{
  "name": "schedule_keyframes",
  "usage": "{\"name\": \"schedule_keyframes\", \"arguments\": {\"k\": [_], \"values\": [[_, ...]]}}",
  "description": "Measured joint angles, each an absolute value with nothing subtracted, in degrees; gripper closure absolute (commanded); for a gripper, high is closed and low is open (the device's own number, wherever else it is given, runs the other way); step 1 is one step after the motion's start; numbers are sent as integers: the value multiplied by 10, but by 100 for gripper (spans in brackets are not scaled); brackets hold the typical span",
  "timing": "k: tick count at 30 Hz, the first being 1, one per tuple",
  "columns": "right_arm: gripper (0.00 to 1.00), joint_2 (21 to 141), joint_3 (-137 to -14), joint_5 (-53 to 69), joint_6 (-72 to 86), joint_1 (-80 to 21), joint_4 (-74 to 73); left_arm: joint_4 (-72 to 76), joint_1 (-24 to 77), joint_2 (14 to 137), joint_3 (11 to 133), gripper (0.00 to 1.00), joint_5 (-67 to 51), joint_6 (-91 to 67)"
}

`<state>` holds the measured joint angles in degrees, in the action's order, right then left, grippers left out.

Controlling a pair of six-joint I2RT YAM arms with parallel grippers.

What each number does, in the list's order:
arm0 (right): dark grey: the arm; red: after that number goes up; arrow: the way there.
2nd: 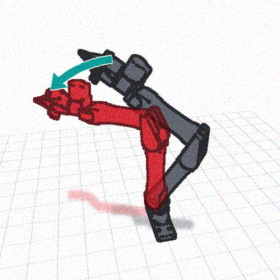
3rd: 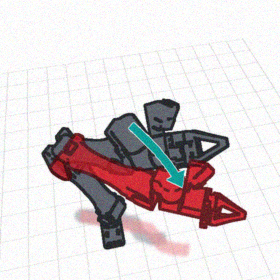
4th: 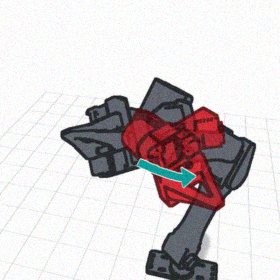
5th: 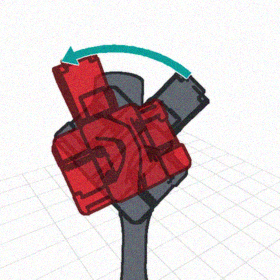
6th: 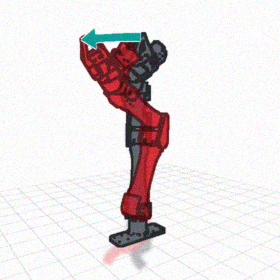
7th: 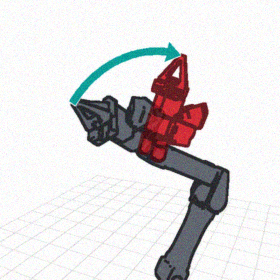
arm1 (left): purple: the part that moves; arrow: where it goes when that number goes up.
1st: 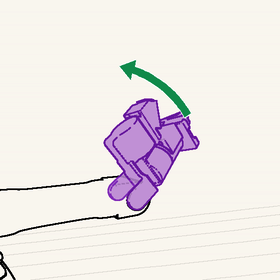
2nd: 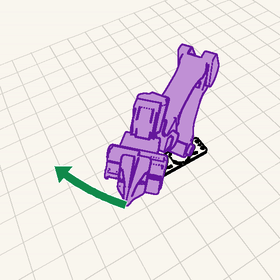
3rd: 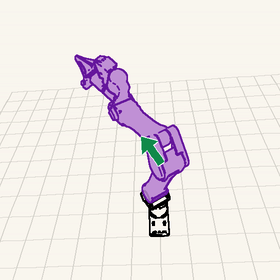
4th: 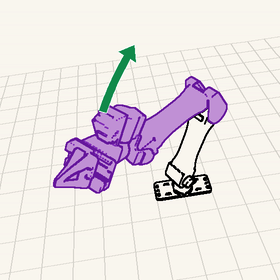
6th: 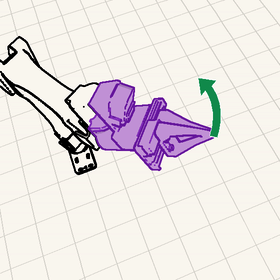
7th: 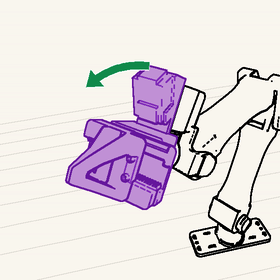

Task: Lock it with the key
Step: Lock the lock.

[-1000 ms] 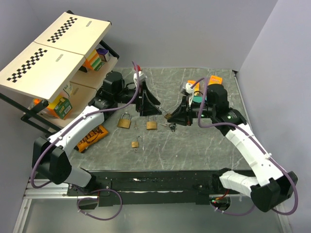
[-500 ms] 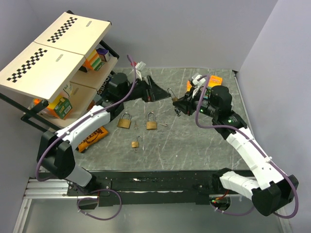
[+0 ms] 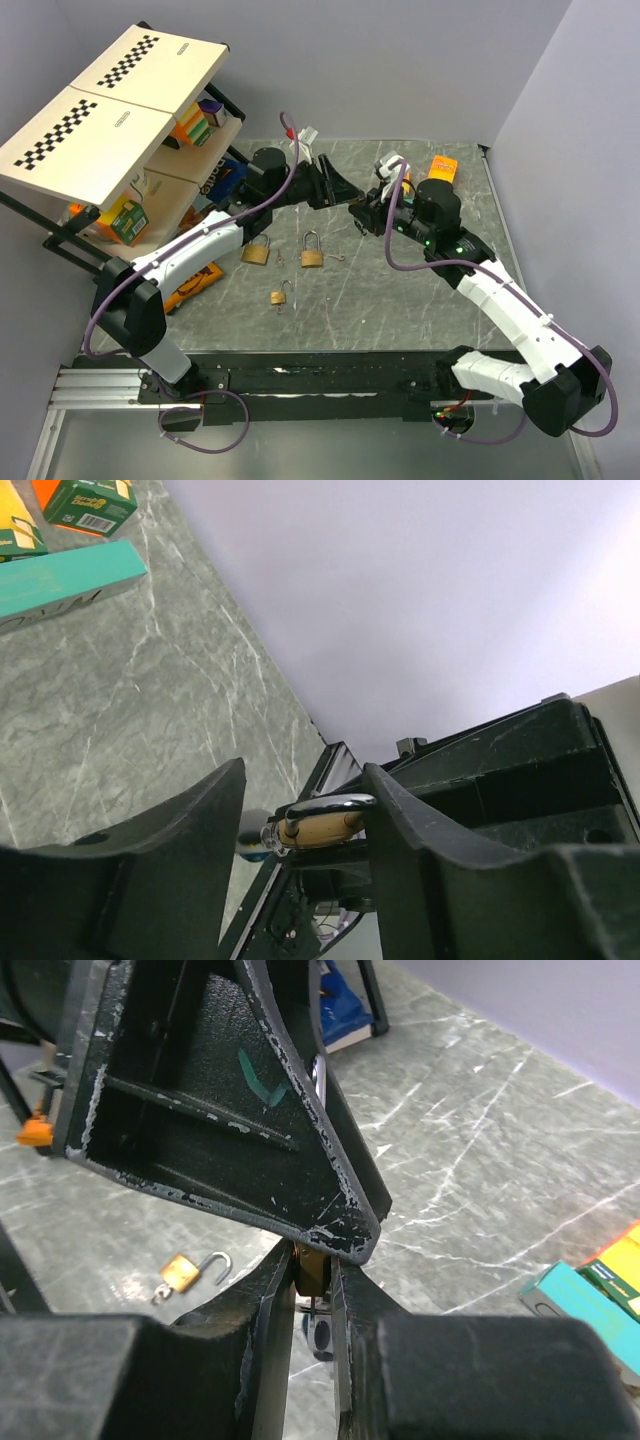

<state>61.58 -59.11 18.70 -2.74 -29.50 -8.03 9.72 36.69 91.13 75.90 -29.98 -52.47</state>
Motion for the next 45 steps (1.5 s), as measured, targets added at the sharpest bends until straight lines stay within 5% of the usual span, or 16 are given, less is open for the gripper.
{"name": "schedule_keyframes", "arguments": {"k": [5,11,16,18,23,25,28,30,45], "values": [[100,622,-591,144,-36,-309,-73,95,366,915,759,32,-296,-527],[100,627,-591,114,-39,-312,-69,96,364,918,759,43,-295,-532],[100,634,-591,99,-39,-312,-65,96,364,918,759,41,-297,-533],[100,635,-592,96,-39,-313,-62,98,364,918,759,50,-298,-533],[99,637,-592,93,-39,-312,-59,106,364,918,759,92,-305,-539],[78,638,-592,93,-40,-313,-58,110,363,918,759,99,-307,-543],[54,637,-592,99,-39,-312,-56,112,361,918,759,99,-311,-543],[49,635,-592,110,-42,-312,-57,110,358,918,759,99,-316,-543],[54,571,-584,199,-104,-297,-118,98,328,909,759,99,-349,-548]]}}
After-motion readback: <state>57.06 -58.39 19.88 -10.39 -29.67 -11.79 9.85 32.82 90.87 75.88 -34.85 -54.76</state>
